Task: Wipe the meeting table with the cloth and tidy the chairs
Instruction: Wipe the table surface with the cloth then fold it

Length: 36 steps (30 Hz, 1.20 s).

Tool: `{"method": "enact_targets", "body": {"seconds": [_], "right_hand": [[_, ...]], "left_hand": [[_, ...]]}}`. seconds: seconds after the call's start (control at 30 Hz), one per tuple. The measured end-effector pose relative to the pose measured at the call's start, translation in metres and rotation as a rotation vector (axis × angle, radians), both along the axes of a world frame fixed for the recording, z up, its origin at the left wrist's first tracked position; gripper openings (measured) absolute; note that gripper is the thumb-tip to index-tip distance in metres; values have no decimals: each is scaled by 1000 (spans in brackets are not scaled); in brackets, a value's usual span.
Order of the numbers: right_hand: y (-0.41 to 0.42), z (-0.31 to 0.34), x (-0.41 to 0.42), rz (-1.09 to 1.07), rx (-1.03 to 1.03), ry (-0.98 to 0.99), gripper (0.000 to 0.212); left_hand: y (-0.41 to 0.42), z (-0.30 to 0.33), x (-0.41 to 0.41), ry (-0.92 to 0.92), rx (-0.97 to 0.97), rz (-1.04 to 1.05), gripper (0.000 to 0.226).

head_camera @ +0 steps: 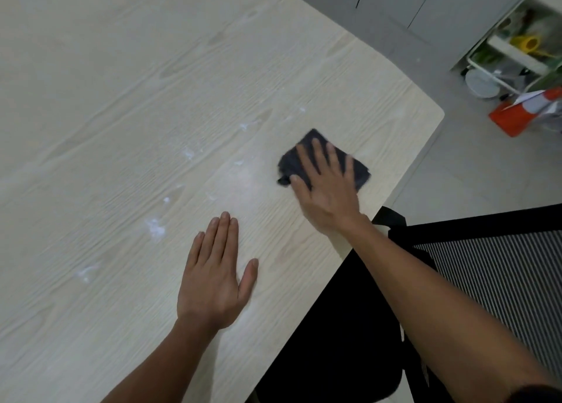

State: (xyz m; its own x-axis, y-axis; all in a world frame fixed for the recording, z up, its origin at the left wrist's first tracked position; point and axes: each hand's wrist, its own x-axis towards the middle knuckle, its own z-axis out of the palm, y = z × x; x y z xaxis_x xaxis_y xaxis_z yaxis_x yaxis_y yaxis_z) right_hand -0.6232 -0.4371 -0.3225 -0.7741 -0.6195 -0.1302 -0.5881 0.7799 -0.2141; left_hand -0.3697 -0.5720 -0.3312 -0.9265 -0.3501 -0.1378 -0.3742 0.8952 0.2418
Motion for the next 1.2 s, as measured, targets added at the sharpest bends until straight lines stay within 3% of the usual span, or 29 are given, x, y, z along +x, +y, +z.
{"method": "enact_targets", "body": {"seconds": [0.1, 0.17, 0.23, 0.33, 0.4, 0.47, 0.57, 0.7, 0.77, 0.9, 1.03, 1.1, 1.2], "right_hand": [[-8, 6, -49, -293, 12, -23, 73], [-40, 11, -82, -372, 1, -33, 74], [-84, 12, -96, -297, 3, -28, 72], [-122, 9, -67, -13, -20, -26, 68], [-103, 6, -31, 166, -33, -24, 65], [-68, 4, -19, 209, -39, -36, 63], [-49, 10, -60, -10, -28, -30, 66], [-103, 18, -128, -295, -12, -27, 70], [-142, 18, -137, -238, -15, -44, 69], [-190, 13, -88, 147, -23, -16, 66], [-130, 7, -32, 542, -21, 10, 61], [-84, 9, -38, 566, -15, -2, 60], [-47, 15, -90, 255, -6, -3, 61]], "left_hand": [[-1, 0, 0, 9, 7, 4, 78], [0, 0, 0, 16, 7, 3, 78], [-1, -1, 0, 19, -5, 5, 78], [-2, -1, -1, 4, -29, 7, 78], [-1, 0, -1, -8, -32, 4, 78], [0, 1, 0, -13, -30, 6, 79], [-1, 2, -2, 0, -21, 10, 79], [0, 1, -3, 18, -27, 14, 79], [0, 1, -3, 24, -33, 15, 79], [-4, 1, -3, 12, -51, 14, 79], [-2, 2, -1, -13, -53, 13, 78], [-2, 2, -2, -6, -38, 20, 79], [-1, 2, -4, 13, -24, 22, 79]]}}
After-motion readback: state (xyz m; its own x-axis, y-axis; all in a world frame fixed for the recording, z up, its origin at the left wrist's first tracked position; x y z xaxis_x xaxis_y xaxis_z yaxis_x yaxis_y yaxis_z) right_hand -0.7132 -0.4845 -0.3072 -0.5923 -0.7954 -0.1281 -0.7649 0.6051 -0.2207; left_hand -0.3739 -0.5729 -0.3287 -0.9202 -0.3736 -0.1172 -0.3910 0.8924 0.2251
